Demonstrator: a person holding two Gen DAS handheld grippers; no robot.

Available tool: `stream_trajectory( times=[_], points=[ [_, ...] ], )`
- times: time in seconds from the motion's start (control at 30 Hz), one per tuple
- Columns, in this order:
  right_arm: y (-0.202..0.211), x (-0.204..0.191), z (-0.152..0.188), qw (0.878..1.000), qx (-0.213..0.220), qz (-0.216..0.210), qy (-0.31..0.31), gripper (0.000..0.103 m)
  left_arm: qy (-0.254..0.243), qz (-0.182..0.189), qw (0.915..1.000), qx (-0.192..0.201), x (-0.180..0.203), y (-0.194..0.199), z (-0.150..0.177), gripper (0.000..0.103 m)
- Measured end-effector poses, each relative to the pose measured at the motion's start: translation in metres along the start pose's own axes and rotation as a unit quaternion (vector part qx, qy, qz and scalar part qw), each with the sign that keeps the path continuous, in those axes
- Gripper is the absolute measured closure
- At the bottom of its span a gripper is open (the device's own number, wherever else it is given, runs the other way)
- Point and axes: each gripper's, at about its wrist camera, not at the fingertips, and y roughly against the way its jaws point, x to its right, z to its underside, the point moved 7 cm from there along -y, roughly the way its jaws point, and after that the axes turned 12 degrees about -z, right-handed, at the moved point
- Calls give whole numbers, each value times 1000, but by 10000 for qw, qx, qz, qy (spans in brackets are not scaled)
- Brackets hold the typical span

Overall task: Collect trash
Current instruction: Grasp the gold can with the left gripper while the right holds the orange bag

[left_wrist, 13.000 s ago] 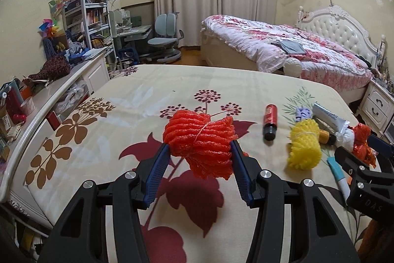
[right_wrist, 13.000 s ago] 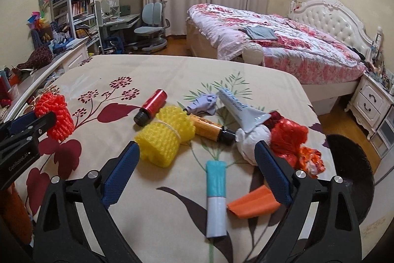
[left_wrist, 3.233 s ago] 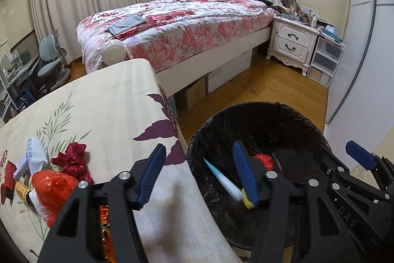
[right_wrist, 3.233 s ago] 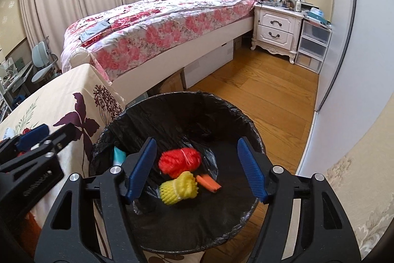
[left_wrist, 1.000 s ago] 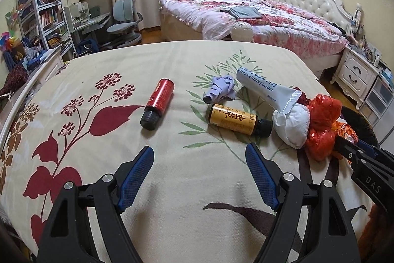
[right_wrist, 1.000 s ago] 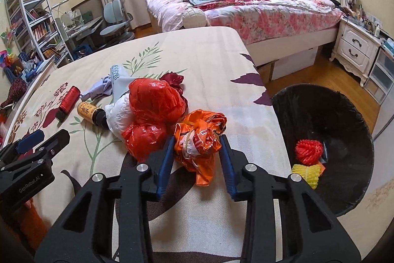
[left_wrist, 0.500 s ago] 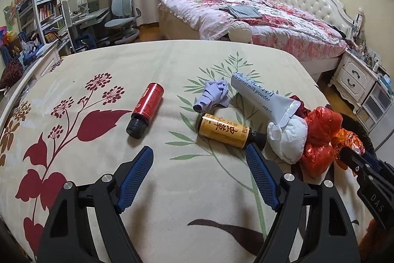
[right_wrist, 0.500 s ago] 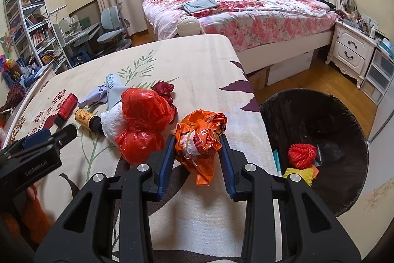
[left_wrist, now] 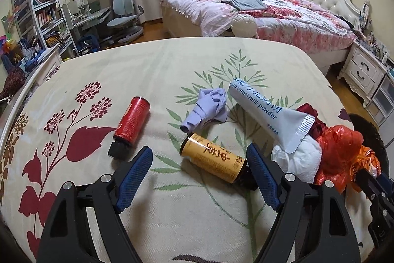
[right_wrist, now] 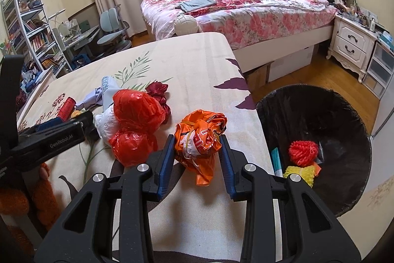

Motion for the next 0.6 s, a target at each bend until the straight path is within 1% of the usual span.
stream_trajectory(
  times=[0.13,0.3,0.37,0.43,0.47,0.5,0.57,0.6],
  points=[
    [0,-1,2,10000,-7,-41,2,69,17,51,9999,-157,-10,-2,10,24],
    [-1,-1,4,10000,-45,-67,-4,69,25,73,9998,-190,-18,-1,15,25],
    [-2,-1,5,10000,-63,-63,2,69,-22,136,9998,-173,-18,1,15,28],
    [-2,-1,5,10000,-64,-61,3,69,-111,187,9996,-174,-16,2,17,41],
    [-2,-1,5,10000,-61,-64,0,69,-149,212,9995,-195,-15,2,20,45],
    [-2,-1,6,10000,-58,-64,-1,69,-167,240,9993,-221,-14,1,22,53],
    [-2,-1,6,10000,-64,-66,3,69,-185,251,9994,-169,-15,3,23,61],
    [-2,-1,5,10000,-66,-64,6,69,-201,256,9994,-153,-14,4,23,68]
  ],
)
